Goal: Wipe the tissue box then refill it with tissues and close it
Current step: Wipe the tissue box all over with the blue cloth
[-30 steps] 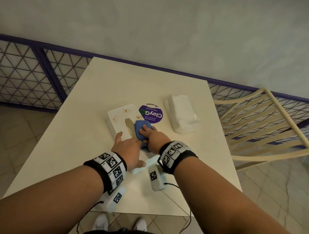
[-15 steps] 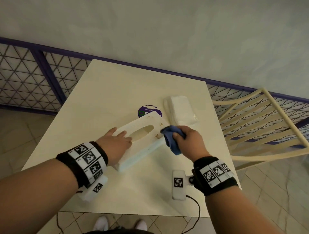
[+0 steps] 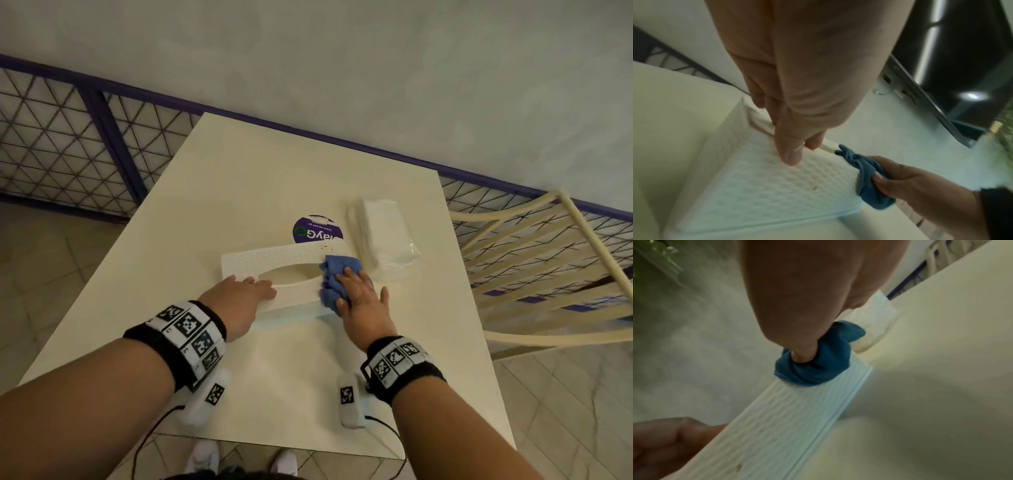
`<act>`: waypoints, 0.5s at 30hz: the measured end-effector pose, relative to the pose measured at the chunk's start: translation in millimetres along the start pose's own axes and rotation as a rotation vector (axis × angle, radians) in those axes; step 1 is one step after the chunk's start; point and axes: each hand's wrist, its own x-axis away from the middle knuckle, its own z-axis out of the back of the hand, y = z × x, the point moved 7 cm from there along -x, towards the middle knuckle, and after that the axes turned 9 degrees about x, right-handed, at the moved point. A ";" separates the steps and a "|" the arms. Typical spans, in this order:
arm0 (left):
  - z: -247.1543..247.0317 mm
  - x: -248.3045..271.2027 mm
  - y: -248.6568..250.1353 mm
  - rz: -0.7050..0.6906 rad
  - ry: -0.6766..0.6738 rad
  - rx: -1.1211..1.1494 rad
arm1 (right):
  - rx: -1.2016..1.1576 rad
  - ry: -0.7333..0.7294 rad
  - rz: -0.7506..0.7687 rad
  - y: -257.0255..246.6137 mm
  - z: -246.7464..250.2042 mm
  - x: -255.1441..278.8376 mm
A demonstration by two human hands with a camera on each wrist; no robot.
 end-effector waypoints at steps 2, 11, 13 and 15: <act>3.4 0.3 -0.7 0.017 0.001 0.063 | -0.021 0.033 -0.004 -10.7 2.5 -5.7; 3.0 1.4 -0.8 0.046 -0.010 -0.022 | -0.138 -0.102 0.116 -48.4 4.1 -9.6; 1.1 -0.3 -4.4 0.042 -0.017 0.008 | -0.120 -0.087 0.019 -16.7 19.2 -17.0; -0.1 -1.9 -5.7 0.032 -0.022 0.023 | -0.062 -0.089 -0.014 -6.5 23.7 -21.2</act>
